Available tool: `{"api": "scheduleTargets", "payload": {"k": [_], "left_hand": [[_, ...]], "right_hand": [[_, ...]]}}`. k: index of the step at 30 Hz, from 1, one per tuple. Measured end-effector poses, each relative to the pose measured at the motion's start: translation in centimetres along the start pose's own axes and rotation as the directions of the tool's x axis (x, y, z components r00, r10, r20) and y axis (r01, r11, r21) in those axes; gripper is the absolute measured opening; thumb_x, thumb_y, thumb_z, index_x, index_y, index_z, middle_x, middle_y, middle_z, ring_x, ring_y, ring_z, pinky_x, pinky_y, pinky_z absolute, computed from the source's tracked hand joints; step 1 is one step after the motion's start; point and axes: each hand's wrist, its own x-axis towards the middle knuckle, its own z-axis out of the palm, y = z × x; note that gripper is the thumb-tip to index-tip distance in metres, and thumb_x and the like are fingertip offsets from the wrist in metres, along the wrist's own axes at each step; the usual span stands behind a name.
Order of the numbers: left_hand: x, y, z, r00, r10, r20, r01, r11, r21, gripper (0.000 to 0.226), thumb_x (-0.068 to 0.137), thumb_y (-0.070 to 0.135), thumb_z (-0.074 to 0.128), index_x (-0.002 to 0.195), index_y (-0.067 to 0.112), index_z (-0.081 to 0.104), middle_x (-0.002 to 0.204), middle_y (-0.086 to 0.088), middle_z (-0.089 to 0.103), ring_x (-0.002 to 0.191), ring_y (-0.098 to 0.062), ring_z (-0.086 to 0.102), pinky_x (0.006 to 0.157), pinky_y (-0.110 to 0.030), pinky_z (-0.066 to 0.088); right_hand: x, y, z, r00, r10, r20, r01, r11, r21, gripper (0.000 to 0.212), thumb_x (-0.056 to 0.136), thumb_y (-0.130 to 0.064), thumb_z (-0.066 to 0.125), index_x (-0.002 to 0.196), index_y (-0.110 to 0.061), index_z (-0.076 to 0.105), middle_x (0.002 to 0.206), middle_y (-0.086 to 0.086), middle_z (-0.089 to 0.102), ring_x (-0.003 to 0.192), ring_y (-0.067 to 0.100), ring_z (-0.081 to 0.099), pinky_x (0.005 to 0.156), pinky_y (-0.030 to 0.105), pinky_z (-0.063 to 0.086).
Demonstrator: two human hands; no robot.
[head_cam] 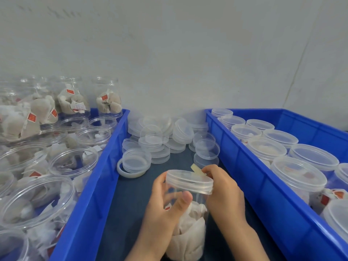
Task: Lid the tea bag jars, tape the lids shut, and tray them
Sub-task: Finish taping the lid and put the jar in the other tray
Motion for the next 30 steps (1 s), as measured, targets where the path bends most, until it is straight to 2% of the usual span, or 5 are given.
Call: {"api": "scheduleTargets", "payload": {"k": [5, 9, 16, 26, 30], "left_hand": [[0.6, -0.2, -1.2, 0.996, -0.048, -0.082, 0.041, 0.995, -0.087, 0.084, 0.04, 0.052, 0.077, 0.117, 0.029, 0.05, 0.109, 0.011, 0.068, 0.101, 0.002, 0.062, 0.072, -0.01, 0.048], [0.6, 0.2, -1.3, 0.999, -0.048, -0.011, 0.047, 0.995, -0.086, 0.084, 0.046, 0.057, 0.072, 0.122, 0.038, 0.043, 0.107, 0.035, 0.061, 0.099, 0.015, 0.057, 0.071, -0.003, 0.044], [0.8, 0.0, -1.2, 0.996, -0.089, -0.002, 0.086, 0.976, -0.201, 0.051, 0.075, 0.048, 0.049, 0.123, 0.032, 0.053, 0.116, 0.008, 0.067, 0.106, -0.009, 0.064, 0.077, -0.016, 0.05], [0.3, -0.1, -1.2, 0.993, -0.008, -0.121, -0.01, 0.989, -0.148, 0.054, 0.075, 0.06, 0.064, 0.125, 0.056, 0.043, 0.128, 0.022, 0.056, 0.123, -0.002, 0.049, 0.104, -0.032, 0.037], [0.1, 0.4, -0.9, 0.991, 0.075, -0.114, -0.077, 0.997, -0.018, 0.09, 0.045, 0.079, 0.068, 0.125, 0.04, 0.05, 0.109, 0.022, 0.066, 0.101, 0.003, 0.062, 0.076, -0.011, 0.048]], "right_hand": [[-0.4, -0.6, 0.2, 0.999, -0.035, 0.011, 0.034, 0.998, 0.048, 0.011, 0.085, -0.039, 0.054, 0.091, -0.029, 0.053, 0.089, -0.013, 0.057, 0.079, 0.01, 0.053, 0.065, 0.028, 0.042], [-0.4, -0.7, 0.1, 0.999, -0.031, 0.007, 0.031, 0.998, 0.046, 0.013, 0.085, -0.038, 0.056, 0.095, -0.03, 0.055, 0.093, -0.013, 0.058, 0.081, 0.011, 0.054, 0.068, 0.03, 0.044], [-0.5, -0.8, -0.2, 1.0, -0.021, -0.008, 0.022, 0.997, 0.069, 0.021, 0.08, -0.032, 0.063, 0.099, -0.027, 0.058, 0.095, -0.012, 0.06, 0.083, 0.013, 0.056, 0.07, 0.034, 0.047], [-0.7, -1.4, 0.1, 1.0, -0.001, -0.005, 0.001, 1.0, 0.029, 0.014, 0.087, -0.028, 0.056, 0.101, -0.03, 0.055, 0.1, -0.013, 0.059, 0.088, 0.014, 0.055, 0.072, 0.032, 0.045], [-0.9, -1.7, 0.0, 1.0, -0.002, -0.016, 0.003, 1.0, 0.028, 0.013, 0.086, -0.035, 0.059, 0.097, -0.031, 0.055, 0.095, -0.012, 0.058, 0.085, 0.014, 0.056, 0.072, 0.032, 0.045]]}}
